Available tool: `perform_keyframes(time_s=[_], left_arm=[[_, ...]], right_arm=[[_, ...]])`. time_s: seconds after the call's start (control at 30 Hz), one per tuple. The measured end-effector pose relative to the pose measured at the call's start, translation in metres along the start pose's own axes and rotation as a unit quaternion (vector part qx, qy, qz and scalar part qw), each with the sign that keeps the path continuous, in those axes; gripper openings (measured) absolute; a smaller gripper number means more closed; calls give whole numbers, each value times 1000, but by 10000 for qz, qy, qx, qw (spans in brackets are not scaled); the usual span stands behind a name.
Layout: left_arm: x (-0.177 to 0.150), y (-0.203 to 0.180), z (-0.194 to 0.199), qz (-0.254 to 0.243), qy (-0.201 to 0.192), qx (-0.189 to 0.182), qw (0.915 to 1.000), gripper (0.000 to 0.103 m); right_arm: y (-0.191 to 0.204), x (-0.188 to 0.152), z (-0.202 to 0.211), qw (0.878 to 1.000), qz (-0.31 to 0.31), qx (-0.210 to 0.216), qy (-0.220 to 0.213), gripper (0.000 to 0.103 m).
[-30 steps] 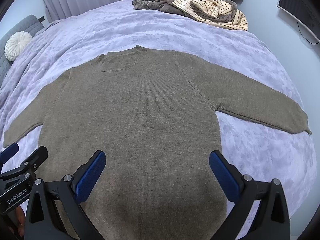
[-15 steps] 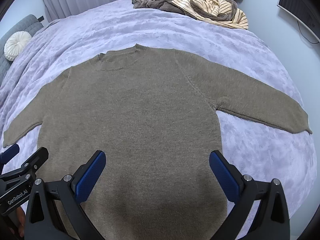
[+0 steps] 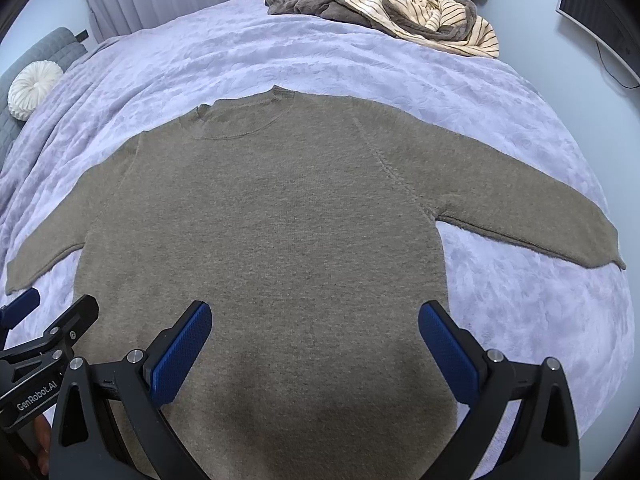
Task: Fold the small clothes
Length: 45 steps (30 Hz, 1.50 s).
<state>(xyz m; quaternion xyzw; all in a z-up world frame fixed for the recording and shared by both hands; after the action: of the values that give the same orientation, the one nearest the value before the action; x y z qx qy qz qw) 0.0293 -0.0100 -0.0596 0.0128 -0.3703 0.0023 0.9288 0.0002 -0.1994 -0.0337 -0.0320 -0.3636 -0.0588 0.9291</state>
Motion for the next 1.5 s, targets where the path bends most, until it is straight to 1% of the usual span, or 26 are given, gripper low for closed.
perform_keyframes(time_s=[0.6,0.83,0.97,1.07,1.33,1.43,1.5], left_arm=[[-3,-2,-5,52,42,-39,10000,103],[-5,2,-12,96,211,-74,9997,103],[-5,3,-13,119,200,-42,9997,103],[-4,3,-13,135,207,-111,9996,103],[-3,1,-12,93,186,-137,9997,103],[-2,6,-13,184,175,-80,9996,103],[-2,10,-15,250,191,-131,9994,103]], right_arm=[[2,0,-1,10000,5,-24,13,103],[3,-2,-3,10000,2,-27,36,103],[3,-2,-4,10000,4,-29,53,103],[2,-3,-6,10000,-4,-33,79,103],[-2,-2,-7,9999,-34,-55,113,103],[-2,-2,-7,9999,-39,-34,121,103],[0,-2,-8,9999,-65,23,131,103]])
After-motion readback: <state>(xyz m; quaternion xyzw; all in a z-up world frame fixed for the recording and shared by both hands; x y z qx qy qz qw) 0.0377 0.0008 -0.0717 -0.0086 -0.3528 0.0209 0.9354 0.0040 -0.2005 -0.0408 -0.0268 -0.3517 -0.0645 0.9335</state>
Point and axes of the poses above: each gripper's, at about its wrist camera, not at the fingertips, and z roughly against the way its jaws point, y to its left, x to its top, the point moved 6 cm from there along -z, roughly the way its jaws point, and after that the axes turned 15 degrees about -y, right-handed, at the moved point
